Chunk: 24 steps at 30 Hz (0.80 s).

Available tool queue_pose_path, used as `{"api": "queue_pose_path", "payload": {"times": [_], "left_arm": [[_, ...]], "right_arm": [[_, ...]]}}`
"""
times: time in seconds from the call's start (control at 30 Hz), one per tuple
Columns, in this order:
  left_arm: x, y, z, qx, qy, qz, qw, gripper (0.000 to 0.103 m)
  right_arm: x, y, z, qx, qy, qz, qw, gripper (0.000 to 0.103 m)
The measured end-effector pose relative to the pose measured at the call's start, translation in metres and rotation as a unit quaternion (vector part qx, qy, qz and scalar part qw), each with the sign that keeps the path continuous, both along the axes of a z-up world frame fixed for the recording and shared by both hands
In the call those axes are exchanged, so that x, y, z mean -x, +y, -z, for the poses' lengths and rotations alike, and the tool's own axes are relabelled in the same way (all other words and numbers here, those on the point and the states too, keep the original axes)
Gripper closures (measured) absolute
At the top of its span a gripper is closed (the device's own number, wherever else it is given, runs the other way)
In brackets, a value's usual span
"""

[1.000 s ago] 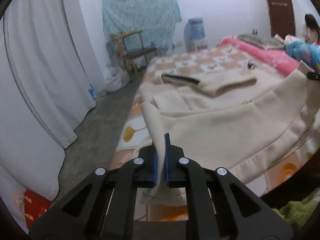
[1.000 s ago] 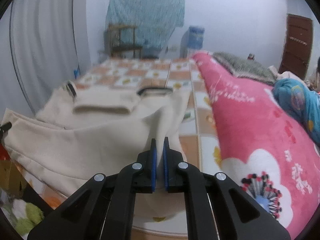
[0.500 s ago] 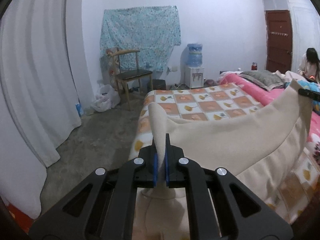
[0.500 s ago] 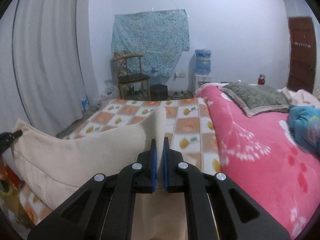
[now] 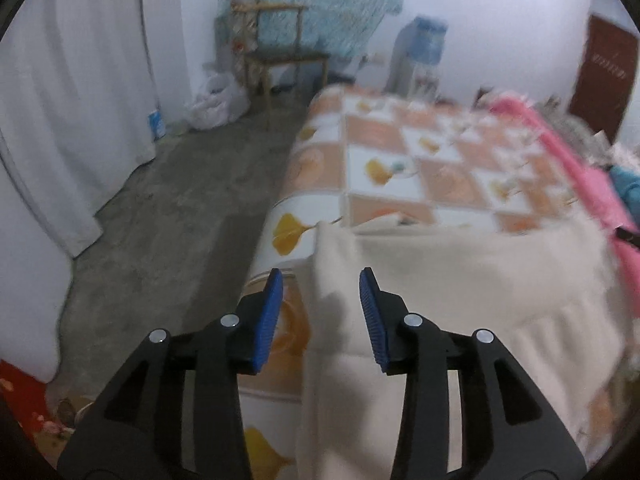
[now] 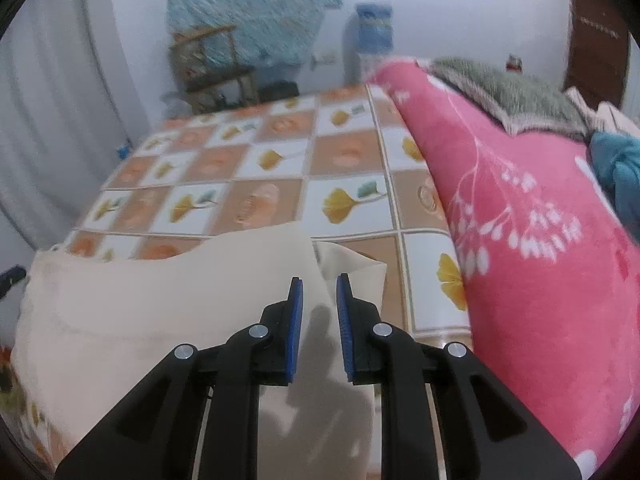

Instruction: Fold large clothes

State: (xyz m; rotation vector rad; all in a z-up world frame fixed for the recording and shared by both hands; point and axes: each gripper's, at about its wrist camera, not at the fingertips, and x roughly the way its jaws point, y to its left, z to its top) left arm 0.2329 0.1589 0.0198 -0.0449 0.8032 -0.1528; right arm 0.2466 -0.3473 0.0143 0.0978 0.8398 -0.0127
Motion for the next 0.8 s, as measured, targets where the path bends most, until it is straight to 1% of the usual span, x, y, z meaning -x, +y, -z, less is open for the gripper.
{"api": "queue_pose_path", "payload": {"times": [0.07,0.1,0.13,0.17,0.2,0.23,0.27,0.3,0.33,0.37,0.43,0.47,0.5,0.53,0.57,0.6,0.7,0.77,0.8], "left_arm": [[0.012,-0.007,-0.007,0.02,-0.002,0.024,0.9995,0.058],[0.016,-0.012,-0.007,0.03,0.003,0.039,0.9988,0.056],[0.02,-0.016,-0.005,0.038,0.013,0.05,0.9979,0.051],[0.024,-0.02,0.003,0.051,0.031,0.06,0.9964,0.046],[0.026,-0.022,0.011,0.061,0.05,0.062,0.9949,0.044],[0.028,-0.022,0.026,0.065,0.081,0.057,0.993,0.04],[0.029,-0.021,0.036,0.056,0.099,0.048,0.9924,0.038],[0.028,-0.02,0.049,0.038,0.117,0.031,0.9919,0.036],[0.029,-0.017,0.054,0.031,0.118,0.015,0.9924,0.026],[0.032,-0.015,0.053,0.027,0.109,0.003,0.9937,0.024],[0.04,-0.011,0.044,0.012,0.099,-0.02,0.9948,0.025],[0.048,-0.009,0.036,0.012,0.084,-0.028,0.996,0.025],[0.059,-0.007,0.029,0.018,0.069,-0.029,0.997,0.025],[0.07,-0.007,0.023,0.023,0.058,-0.028,0.9976,0.023],[0.083,-0.008,0.017,0.025,0.046,-0.03,0.9982,0.021],[0.096,-0.008,0.01,0.026,0.034,-0.029,0.9987,0.019],[0.13,-0.022,-0.002,0.023,0.007,-0.018,0.9995,0.017],[0.151,-0.037,-0.009,0.023,-0.008,-0.004,0.9997,0.012],[0.155,-0.046,-0.01,0.023,-0.012,0.0,0.9997,0.012]], "right_arm": [[0.017,0.007,-0.008,-0.006,-0.009,-0.025,1.0,0.08],[0.027,0.013,-0.01,-0.008,-0.012,-0.04,0.999,0.079],[0.036,0.018,-0.011,-0.01,-0.012,-0.053,0.998,0.076],[0.048,0.022,-0.008,-0.016,-0.009,-0.067,0.998,0.073],[0.055,0.025,-0.003,-0.018,-0.003,-0.073,0.997,0.071],[0.061,0.025,0.002,-0.021,0.006,-0.077,0.997,0.067],[0.064,0.024,0.009,-0.023,0.014,-0.078,0.997,0.063],[0.066,0.023,0.023,-0.018,0.038,-0.072,0.996,0.062],[0.067,0.021,0.035,-0.006,0.063,-0.059,0.996,0.062],[0.069,0.019,0.041,-0.001,0.073,-0.05,0.996,0.062],[0.083,0.022,0.035,0.033,0.061,-0.027,0.997,0.062],[0.092,0.028,0.026,0.056,0.048,-0.023,0.997,0.055],[0.1,0.032,0.021,0.067,0.037,-0.023,0.997,0.049],[0.113,0.038,0.013,0.075,0.018,-0.025,0.997,0.037],[0.121,0.04,0.009,0.077,0.008,-0.026,0.997,0.034],[0.133,0.045,0.004,0.081,-0.002,-0.028,0.996,0.034],[0.161,0.055,-0.001,0.079,-0.012,-0.024,0.997,0.031],[0.178,0.06,-0.004,0.061,-0.021,-0.018,0.998,0.022],[0.183,0.059,-0.007,0.054,-0.025,-0.015,0.998,0.021]]}}
